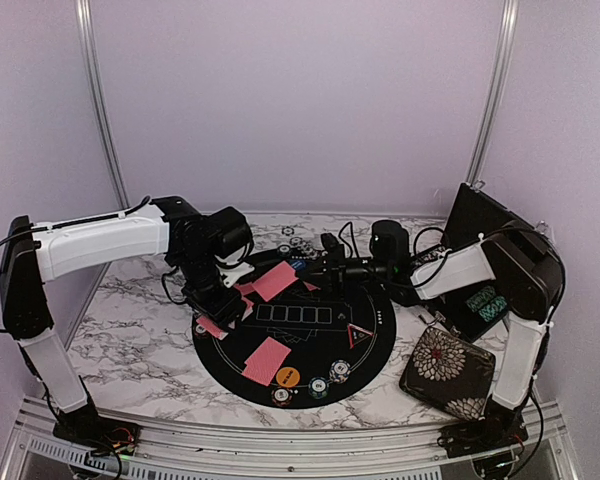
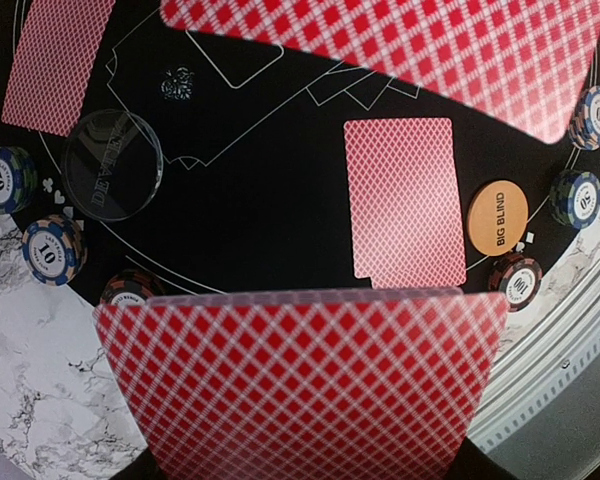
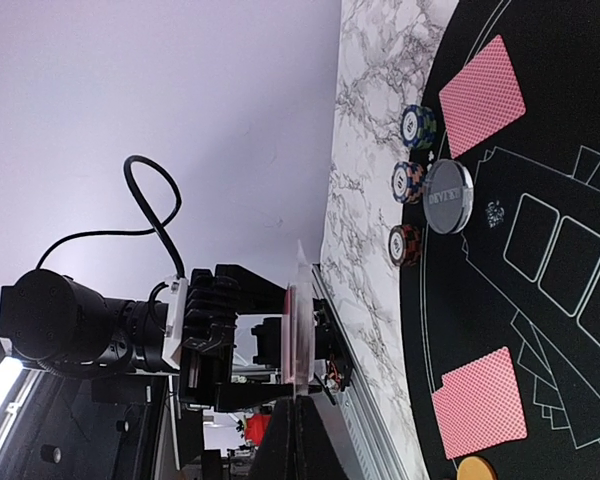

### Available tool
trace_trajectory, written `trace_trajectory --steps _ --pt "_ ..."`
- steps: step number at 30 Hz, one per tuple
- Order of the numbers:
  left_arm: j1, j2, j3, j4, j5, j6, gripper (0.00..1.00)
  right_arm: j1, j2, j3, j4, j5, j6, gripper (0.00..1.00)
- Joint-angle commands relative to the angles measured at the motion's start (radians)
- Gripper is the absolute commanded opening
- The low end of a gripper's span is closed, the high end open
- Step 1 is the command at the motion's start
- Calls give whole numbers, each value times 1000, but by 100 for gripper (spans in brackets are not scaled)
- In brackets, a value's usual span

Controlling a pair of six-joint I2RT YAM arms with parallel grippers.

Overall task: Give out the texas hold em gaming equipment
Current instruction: Pick up the poker card from the face-down deck piles, then distribute the poker card in the dealer area.

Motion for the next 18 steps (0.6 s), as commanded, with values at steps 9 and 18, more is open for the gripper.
trace_trajectory --steps 9,18 --pt "13 -62 -5 -11 -7 0 44 -14 162 265 -239 97 -224 0" --pt "20 -64 -4 -9 -2 3 44 -12 397 565 -380 165 -316 0"
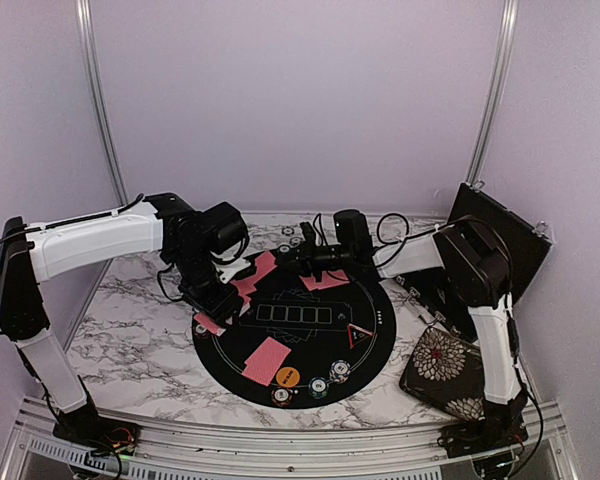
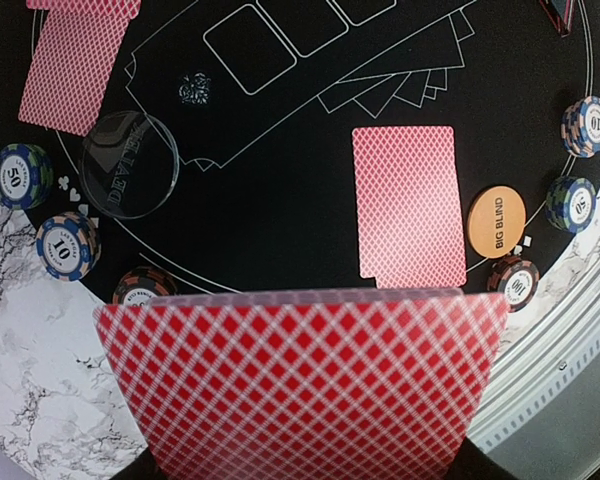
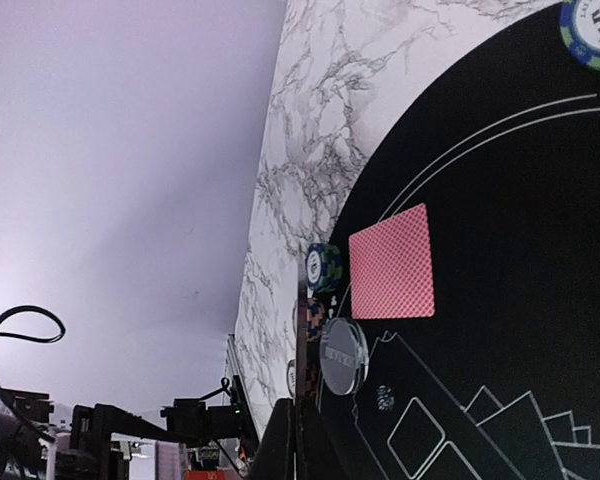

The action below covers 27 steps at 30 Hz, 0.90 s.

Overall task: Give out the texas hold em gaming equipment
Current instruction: Distribute the poker card in the dealer area.

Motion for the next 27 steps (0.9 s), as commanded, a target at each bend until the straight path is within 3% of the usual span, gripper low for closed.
trace_trajectory --steps 1,12,27 --pt "6 -38 -2 -8 -1 3 44 -4 90 139 -114 59 -73 0" --pt "8 -33 -7 -4 8 4 44 38 286 439 -323 171 -150 0" --pt "8 -31 -6 -3 14 5 44 89 355 536 -418 219 -176 0"
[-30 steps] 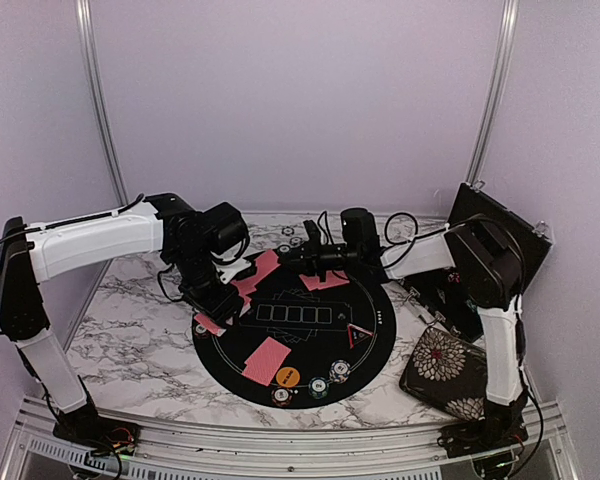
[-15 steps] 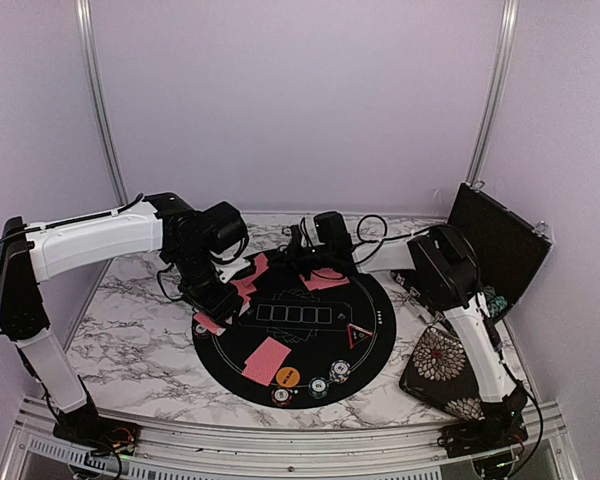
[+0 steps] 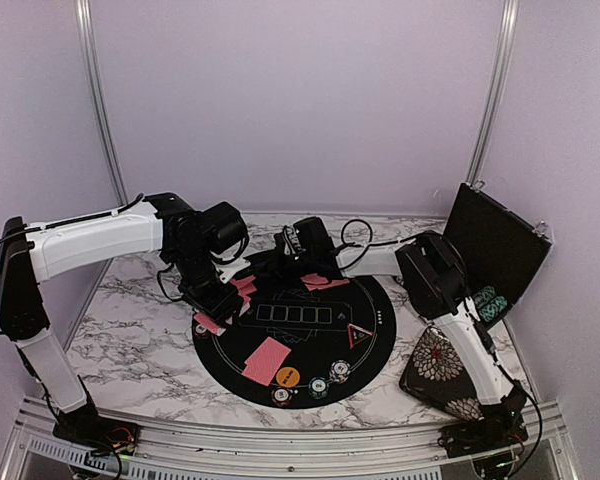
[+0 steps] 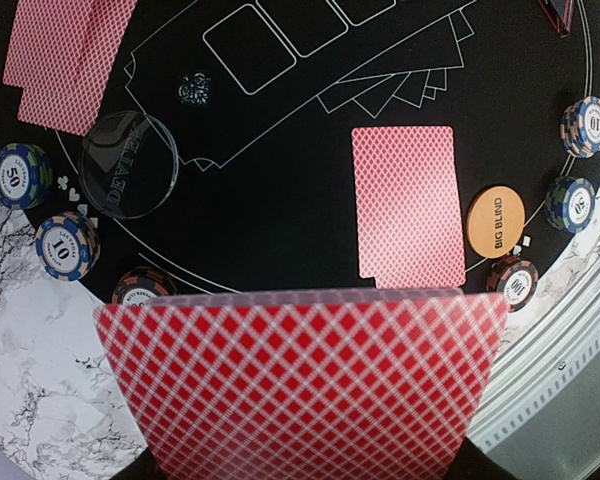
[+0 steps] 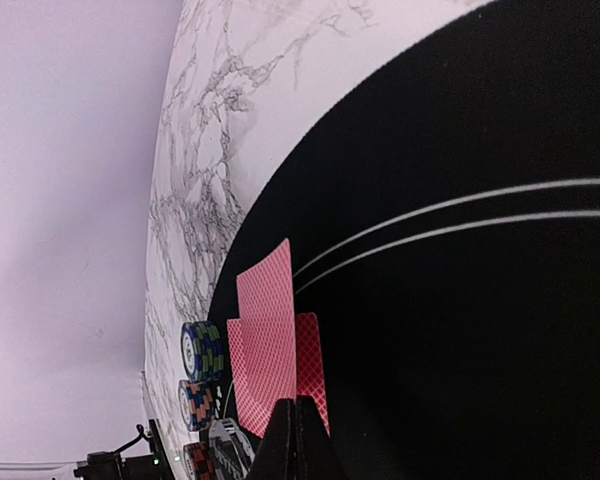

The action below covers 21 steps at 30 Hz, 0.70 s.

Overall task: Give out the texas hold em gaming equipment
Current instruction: Distribute the poker card in the dealer area.

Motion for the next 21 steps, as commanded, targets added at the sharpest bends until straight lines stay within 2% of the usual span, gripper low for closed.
trace_trajectory --steps 1,11,21 --pt "6 -31 -6 -4 11 5 44 9 24 39 -44 33 -21 0" --pt "6 -32 -8 -4 11 4 44 18 32 68 -88 44 -47 0" --pt "6 -30 -4 -4 12 6 44 32 14 70 -156 67 -92 18"
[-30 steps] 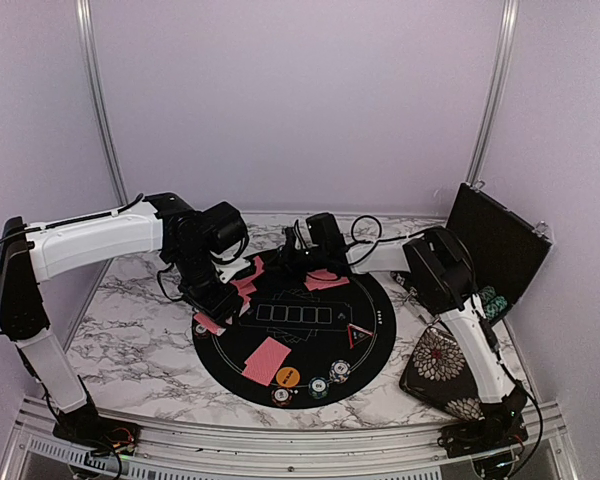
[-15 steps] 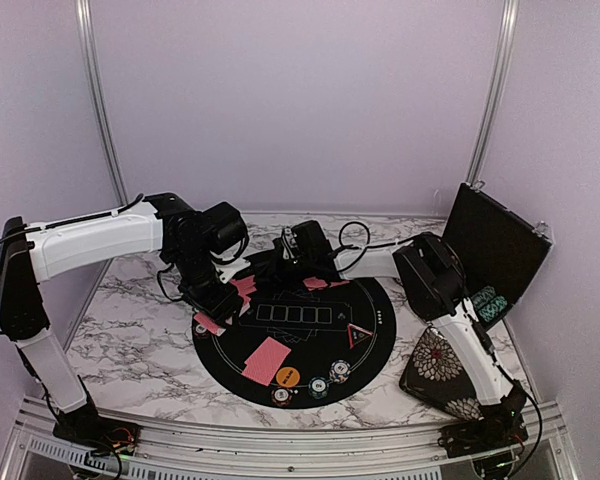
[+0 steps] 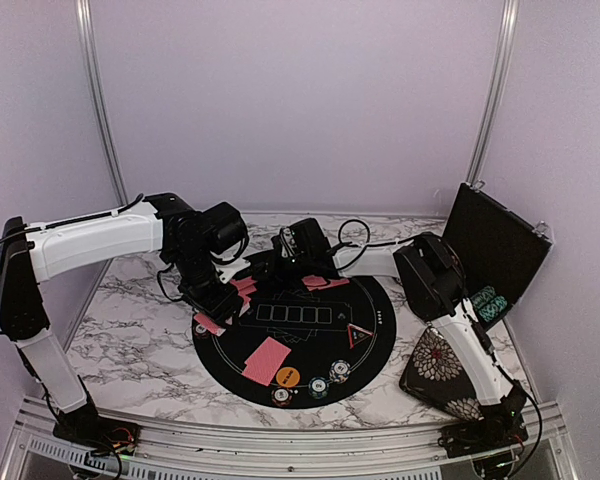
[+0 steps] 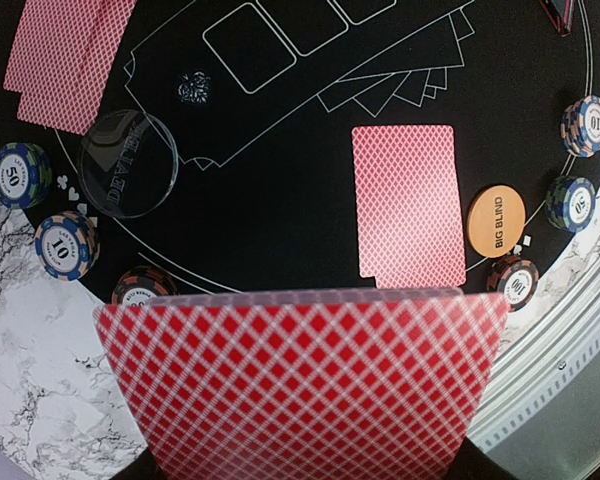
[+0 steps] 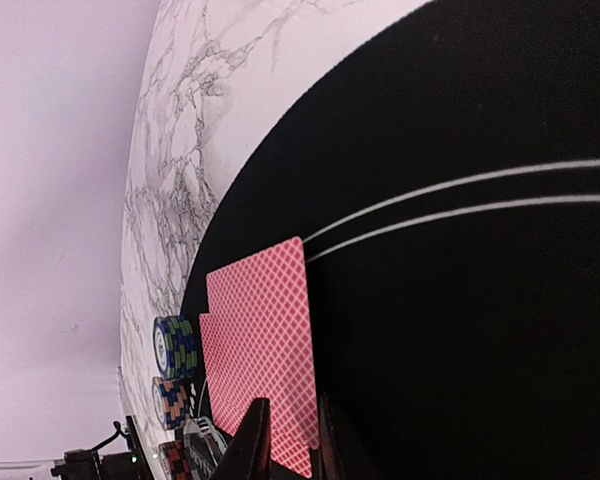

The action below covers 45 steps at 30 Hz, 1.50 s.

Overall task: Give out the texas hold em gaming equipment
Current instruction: Distribute the poker card in the dealer area.

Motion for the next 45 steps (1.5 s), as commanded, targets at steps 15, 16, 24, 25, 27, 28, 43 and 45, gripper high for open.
trace_trajectory --steps 15,16,24,25,27,28,43,45 --pt "6 -24 3 -4 18 3 44 29 -30 55 -179 87 -111 45" --pt "6 -24 3 -4 19 3 44 30 -29 57 -185 88 -115 46" --pt "6 -24 1 -5 22 1 44 37 -13 100 -231 82 -133 51" --pt "6 -25 1 -5 23 0 44 37 -12 102 -233 81 -134 51" --pt "6 -24 1 -5 24 1 44 37 -16 101 -235 80 -136 52" --pt "5 -25 1 -5 24 0 44 37 -18 100 -237 83 -137 52" --pt "3 -20 3 -7 26 1 44 33 -13 162 -250 69 -134 59" --pt "3 -22 1 -7 25 0 44 36 -8 177 -254 66 -132 59"
